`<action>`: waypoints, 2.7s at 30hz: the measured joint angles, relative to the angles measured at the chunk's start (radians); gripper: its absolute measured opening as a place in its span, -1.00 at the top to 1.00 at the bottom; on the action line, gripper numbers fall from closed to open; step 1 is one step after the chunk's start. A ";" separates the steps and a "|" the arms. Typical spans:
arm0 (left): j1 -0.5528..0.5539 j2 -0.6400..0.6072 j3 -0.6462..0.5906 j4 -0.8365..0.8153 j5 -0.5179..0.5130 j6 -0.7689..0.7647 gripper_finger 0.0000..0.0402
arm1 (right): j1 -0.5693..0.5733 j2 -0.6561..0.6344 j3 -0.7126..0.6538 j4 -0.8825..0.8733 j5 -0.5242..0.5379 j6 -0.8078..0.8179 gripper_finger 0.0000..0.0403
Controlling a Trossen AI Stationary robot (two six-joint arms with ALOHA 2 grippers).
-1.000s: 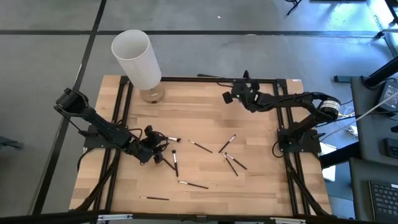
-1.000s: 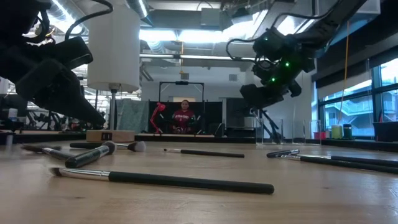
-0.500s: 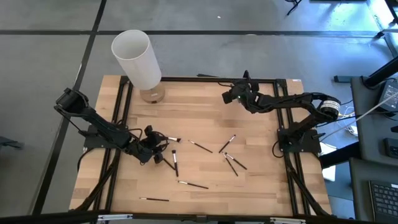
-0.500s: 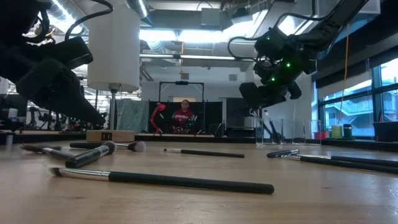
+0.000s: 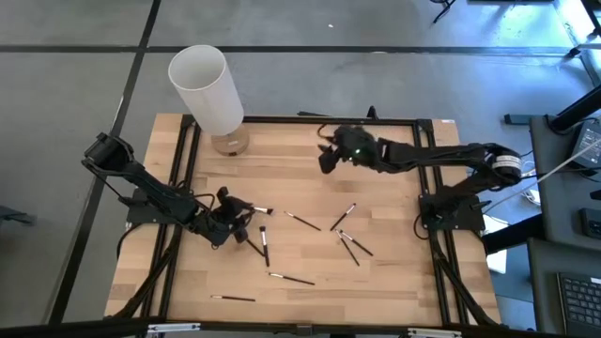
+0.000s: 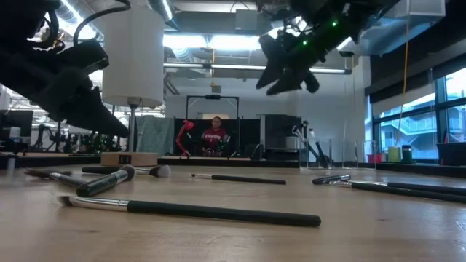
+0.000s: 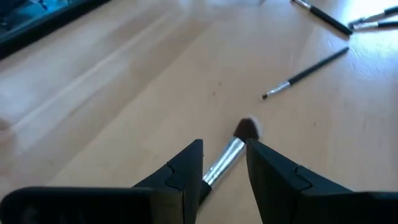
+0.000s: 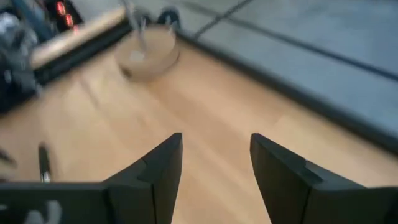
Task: Put items in baskets/containers
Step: Put the highlighter brush into the left side of the transparent organizer
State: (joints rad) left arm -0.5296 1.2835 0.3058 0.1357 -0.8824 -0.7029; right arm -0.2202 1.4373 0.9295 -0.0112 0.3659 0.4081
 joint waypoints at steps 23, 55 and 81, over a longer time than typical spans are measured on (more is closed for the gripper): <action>0.001 0.000 0.000 0.000 -0.122 0.020 0.41 | 0.347 0.378 0.078 0.273 -0.147 0.186 0.07; -0.127 -0.202 0.000 -0.215 -0.254 -0.018 0.41 | 0.434 1.049 1.044 0.012 -0.174 -0.181 0.26; -0.196 -0.228 0.000 -0.218 -0.328 -0.017 0.41 | 0.413 1.063 1.103 -0.419 -0.256 -0.183 0.43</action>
State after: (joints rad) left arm -0.7258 1.0554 0.3058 -0.0822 -1.2108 -0.7197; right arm 0.1925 2.5002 2.0321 -0.4301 0.1099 0.2255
